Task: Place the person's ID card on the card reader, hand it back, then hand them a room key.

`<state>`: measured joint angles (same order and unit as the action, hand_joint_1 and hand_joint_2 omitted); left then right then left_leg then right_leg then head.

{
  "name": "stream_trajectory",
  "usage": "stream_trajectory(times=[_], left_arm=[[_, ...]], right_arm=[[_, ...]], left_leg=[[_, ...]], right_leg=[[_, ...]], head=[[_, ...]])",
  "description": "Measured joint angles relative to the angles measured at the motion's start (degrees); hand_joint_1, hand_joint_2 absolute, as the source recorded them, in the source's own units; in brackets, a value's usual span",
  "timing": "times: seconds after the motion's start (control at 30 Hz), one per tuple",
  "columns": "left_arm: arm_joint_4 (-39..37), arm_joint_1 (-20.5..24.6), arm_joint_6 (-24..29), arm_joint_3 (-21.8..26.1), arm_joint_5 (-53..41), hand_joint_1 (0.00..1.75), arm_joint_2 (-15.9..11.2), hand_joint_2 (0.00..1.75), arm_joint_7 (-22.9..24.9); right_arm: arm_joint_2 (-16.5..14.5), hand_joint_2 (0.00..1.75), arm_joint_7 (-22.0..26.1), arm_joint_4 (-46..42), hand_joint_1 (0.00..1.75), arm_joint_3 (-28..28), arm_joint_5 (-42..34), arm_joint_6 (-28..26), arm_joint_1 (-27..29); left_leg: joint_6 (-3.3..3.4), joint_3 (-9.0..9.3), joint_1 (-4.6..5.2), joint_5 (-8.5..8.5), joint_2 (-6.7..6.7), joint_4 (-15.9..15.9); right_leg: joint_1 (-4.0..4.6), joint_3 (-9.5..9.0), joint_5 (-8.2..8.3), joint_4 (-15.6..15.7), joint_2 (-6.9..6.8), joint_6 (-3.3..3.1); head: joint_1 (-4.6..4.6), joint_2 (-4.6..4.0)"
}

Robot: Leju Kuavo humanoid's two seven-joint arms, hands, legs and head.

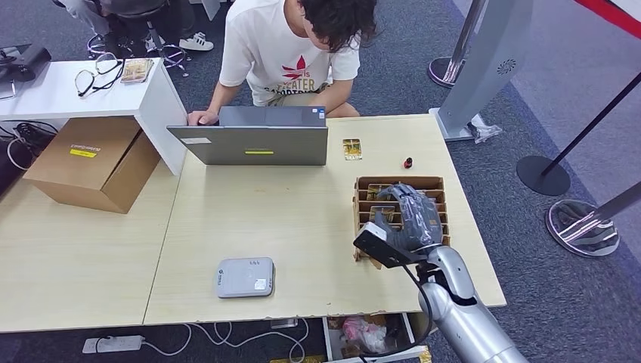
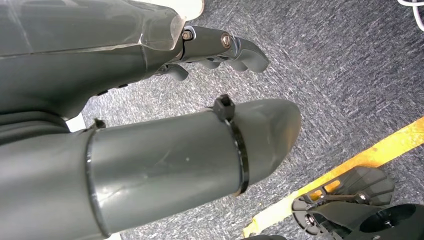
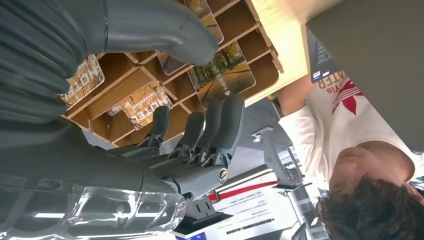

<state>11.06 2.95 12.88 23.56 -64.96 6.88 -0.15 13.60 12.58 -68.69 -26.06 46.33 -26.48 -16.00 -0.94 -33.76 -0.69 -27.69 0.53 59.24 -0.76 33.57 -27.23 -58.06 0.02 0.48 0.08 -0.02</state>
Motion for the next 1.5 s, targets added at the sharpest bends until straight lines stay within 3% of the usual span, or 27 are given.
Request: stream_trajectory(times=[1.23, 1.5], left_arm=[[0.00, -0.18, 0.75, 0.03, 0.17, 0.00, 0.01, 0.00, -0.13], [0.00, -0.17, 0.85, 0.04, 0.13, 0.00, 0.01, 0.00, -0.13]], right_arm=[[0.00, 1.75, -0.51, 9.62, 0.96, -0.61, 0.59, 0.49, -4.00], [0.00, 1.75, -0.50, 10.48, 1.12, -0.61, 1.02, 0.63, -4.26]], left_leg=[[0.01, -0.01, 0.00, 0.00, 0.01, 0.00], [0.01, 0.00, 0.00, 0.00, 0.00, 0.00]], right_leg=[[0.00, 0.00, -0.01, 0.00, -0.01, 0.00], [0.00, 0.00, -0.01, 0.00, -0.01, 0.00]], head=[[-0.01, 0.00], [0.00, 0.00]])
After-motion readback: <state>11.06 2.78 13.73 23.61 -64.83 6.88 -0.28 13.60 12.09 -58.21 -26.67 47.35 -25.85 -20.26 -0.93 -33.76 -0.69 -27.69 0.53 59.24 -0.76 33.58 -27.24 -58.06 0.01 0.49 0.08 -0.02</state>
